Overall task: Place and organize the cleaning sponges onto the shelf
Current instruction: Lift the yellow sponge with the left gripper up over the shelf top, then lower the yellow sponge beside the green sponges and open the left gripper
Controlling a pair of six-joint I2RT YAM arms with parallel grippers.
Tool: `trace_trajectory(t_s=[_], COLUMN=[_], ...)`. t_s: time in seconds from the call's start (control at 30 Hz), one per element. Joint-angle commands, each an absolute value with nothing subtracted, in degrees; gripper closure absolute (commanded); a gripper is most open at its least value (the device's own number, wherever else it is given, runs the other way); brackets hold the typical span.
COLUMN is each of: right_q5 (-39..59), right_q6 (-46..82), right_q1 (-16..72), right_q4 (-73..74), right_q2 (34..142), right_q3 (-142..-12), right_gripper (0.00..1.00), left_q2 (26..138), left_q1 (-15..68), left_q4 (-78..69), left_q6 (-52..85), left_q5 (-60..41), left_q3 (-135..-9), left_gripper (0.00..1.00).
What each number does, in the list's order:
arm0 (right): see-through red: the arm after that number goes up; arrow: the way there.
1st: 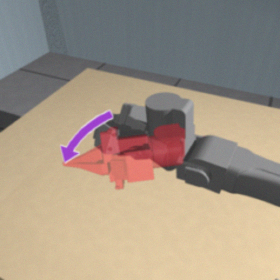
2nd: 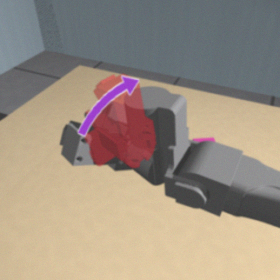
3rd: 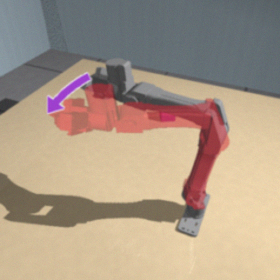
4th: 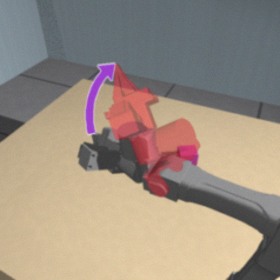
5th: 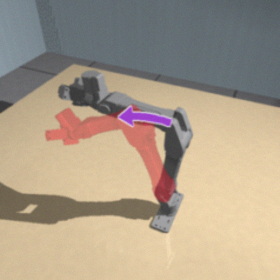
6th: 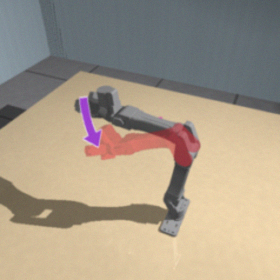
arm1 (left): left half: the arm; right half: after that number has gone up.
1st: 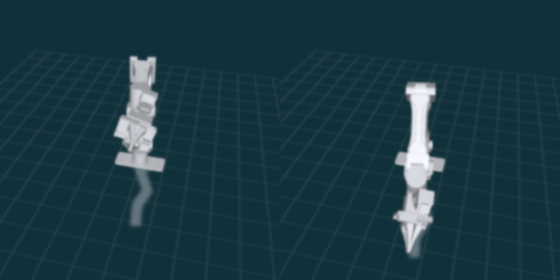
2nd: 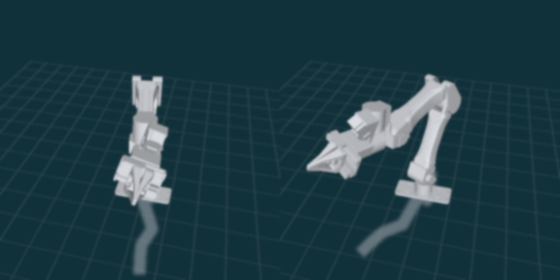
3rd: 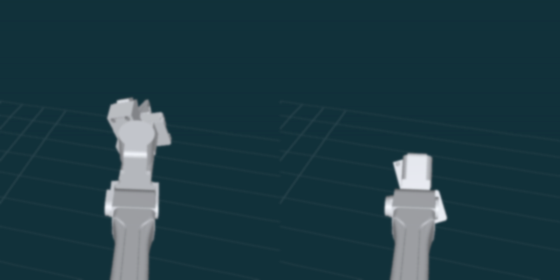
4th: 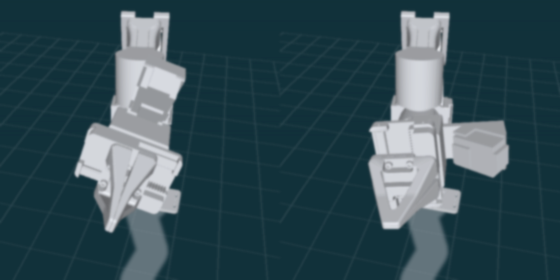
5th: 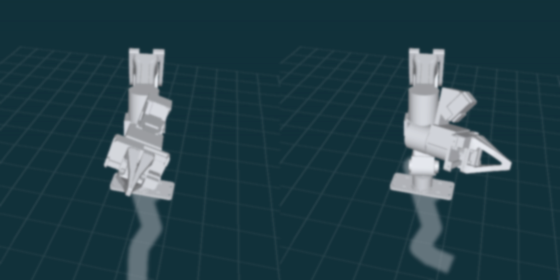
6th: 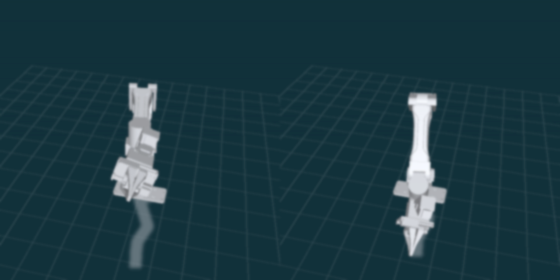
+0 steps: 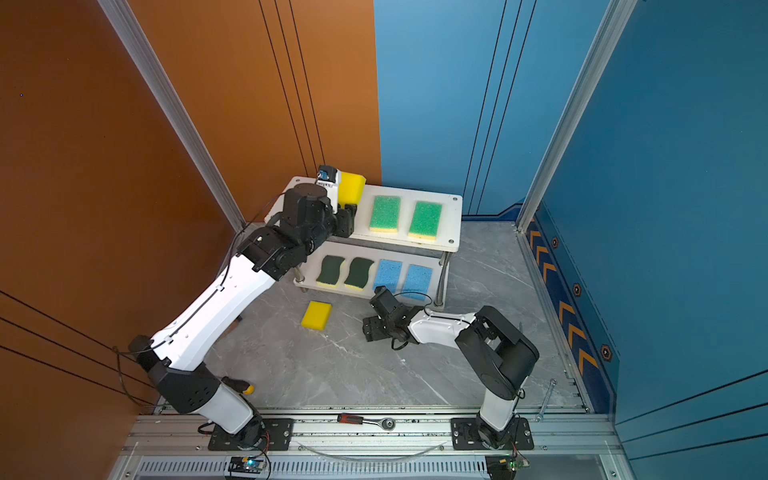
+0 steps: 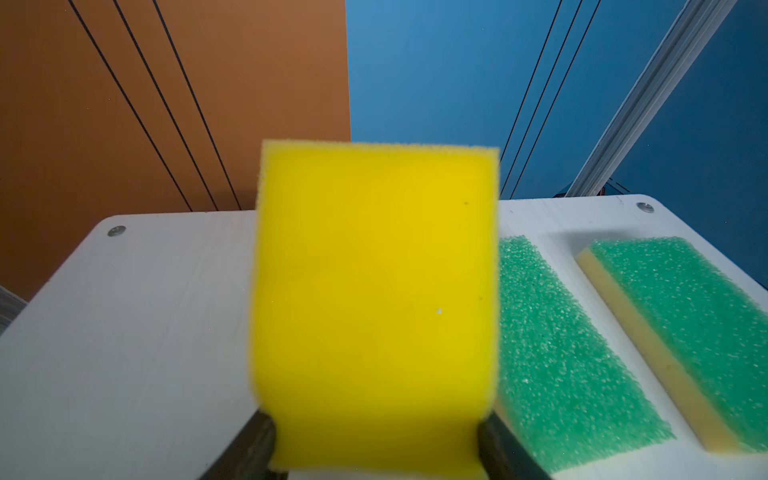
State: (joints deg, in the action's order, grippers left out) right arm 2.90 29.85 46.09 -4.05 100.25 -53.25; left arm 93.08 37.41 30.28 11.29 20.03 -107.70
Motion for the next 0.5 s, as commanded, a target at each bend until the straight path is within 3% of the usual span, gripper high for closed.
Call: trace_trajectory(t_s=[0.0,0.47], right_q5=[5.01,5.19], right_q6=[30.23,30.49], right_q1=[46.38,46.39], right_q4=[-7.02,-6.52], right_q2=[103.34,103.89], right_q3=[-52.65,-52.74], right_gripper=[0.15,0.15], left_q2=[93.71,92.75], left_q1=[36.91,37.42], left_q4=[31.23,31.55], left_q6=[13.91,16.67], left_q5=[17.75,21.28], left_q3=[-108.49,-105.53], left_gripper=[0.41,0.41])
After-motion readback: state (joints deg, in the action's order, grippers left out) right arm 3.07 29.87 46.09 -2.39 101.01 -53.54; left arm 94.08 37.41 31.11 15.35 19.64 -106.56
